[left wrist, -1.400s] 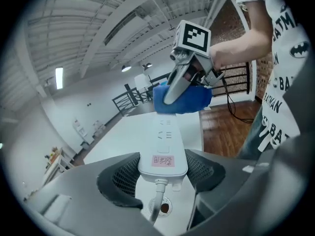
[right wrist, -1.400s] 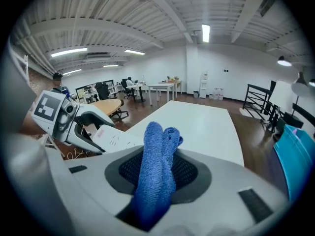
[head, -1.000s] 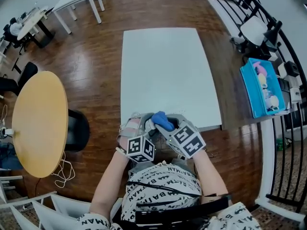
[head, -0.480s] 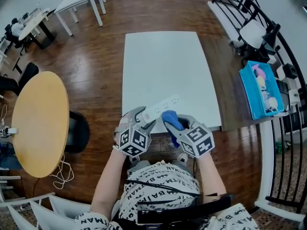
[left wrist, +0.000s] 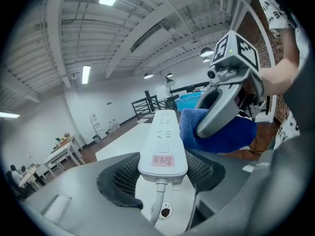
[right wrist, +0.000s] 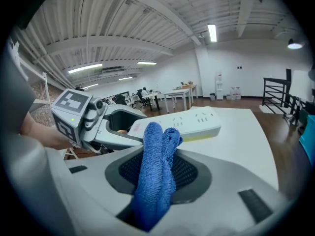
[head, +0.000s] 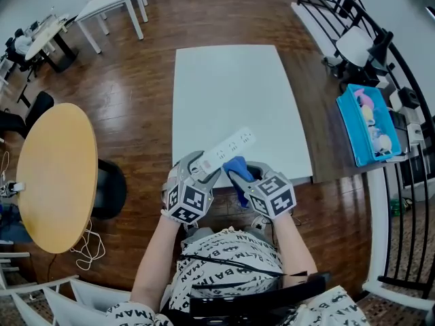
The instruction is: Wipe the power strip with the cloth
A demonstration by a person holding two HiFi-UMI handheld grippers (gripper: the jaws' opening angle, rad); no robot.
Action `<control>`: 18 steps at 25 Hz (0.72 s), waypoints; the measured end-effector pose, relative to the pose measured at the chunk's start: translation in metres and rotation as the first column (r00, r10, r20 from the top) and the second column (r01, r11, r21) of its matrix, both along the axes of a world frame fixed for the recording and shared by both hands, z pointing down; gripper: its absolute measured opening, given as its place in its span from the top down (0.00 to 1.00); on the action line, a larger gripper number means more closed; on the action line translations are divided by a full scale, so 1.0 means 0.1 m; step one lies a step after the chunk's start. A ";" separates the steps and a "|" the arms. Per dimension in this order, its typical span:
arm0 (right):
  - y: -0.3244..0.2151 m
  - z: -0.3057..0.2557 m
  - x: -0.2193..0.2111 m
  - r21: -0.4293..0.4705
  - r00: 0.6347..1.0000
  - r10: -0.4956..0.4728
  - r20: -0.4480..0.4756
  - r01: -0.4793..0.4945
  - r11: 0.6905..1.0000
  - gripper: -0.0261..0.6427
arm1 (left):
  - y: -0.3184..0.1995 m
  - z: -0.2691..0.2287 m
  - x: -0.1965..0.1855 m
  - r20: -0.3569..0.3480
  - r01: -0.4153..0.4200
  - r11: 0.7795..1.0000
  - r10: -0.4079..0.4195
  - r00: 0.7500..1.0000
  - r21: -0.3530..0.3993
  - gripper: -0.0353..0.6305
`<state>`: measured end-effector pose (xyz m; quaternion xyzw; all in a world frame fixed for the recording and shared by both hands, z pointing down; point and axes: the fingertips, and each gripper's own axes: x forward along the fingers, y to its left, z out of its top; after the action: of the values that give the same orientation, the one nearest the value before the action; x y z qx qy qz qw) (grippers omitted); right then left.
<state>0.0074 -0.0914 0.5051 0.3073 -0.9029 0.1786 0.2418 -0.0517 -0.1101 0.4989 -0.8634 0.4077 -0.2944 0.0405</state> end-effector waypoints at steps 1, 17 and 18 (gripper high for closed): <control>-0.02 0.01 0.07 0.000 1.000 0.015 -0.004 -0.015 1.000 0.76 | 0.04 -0.01 0.00 0.007 -0.015 1.000 0.015 1.000 0.005 0.52; -0.24 -0.04 0.99 0.076 0.983 0.059 -0.173 -0.046 0.996 0.76 | 0.32 -0.04 -0.04 0.172 -0.234 0.970 0.220 0.960 0.061 0.52; -0.23 -0.05 0.98 0.076 0.984 0.049 -0.173 -0.036 0.996 0.76 | 0.34 -0.03 -0.02 0.179 -0.249 0.966 0.235 0.955 0.062 0.52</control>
<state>0.1057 -0.1148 0.5000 0.3496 -0.8773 0.1229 0.3050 -0.0541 -0.0757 0.4954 -0.8761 0.3057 -0.3427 0.1470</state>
